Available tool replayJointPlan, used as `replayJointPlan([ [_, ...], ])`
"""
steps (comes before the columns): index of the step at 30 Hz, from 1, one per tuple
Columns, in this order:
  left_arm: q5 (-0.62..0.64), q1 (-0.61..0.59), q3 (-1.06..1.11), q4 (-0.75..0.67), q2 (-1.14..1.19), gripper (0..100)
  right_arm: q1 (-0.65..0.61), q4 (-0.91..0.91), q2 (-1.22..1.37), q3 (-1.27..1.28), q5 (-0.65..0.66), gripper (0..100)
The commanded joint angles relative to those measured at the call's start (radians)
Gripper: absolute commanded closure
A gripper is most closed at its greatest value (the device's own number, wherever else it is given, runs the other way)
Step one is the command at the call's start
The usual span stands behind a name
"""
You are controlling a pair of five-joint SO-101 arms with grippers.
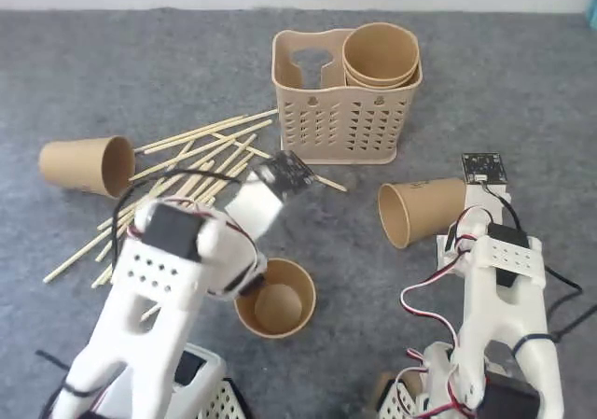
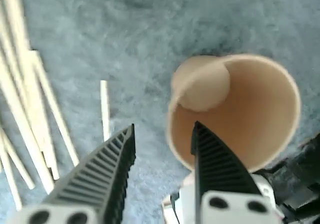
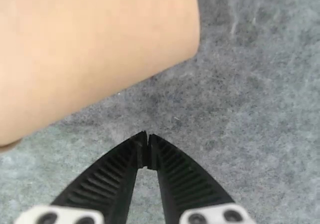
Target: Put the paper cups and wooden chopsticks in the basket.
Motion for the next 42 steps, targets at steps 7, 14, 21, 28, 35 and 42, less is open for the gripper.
replayJointPlan([
  [7,0.002,0.064,0.028,0.028,-0.112,83,-0.008,-0.019,-0.045,-0.005,0.017,99.0],
  [14,0.002,0.028,0.033,-0.038,0.041,83,-0.010,-0.019,-0.045,-0.005,0.017,99.0],
  [21,0.003,0.008,0.116,-0.261,0.135,83,-0.008,-0.019,-0.045,-0.005,0.017,99.0],
  [28,0.003,0.015,0.196,-0.396,0.066,83,-0.008,-0.019,-0.048,-0.005,0.017,99.0],
  [35,0.003,0.057,0.213,-0.402,-0.052,99,-0.007,-0.019,-0.048,-0.005,0.017,99.0],
  [42,0.091,0.063,0.180,-0.397,-0.141,99,-0.005,-0.019,-0.048,-0.005,0.017,99.0],
])
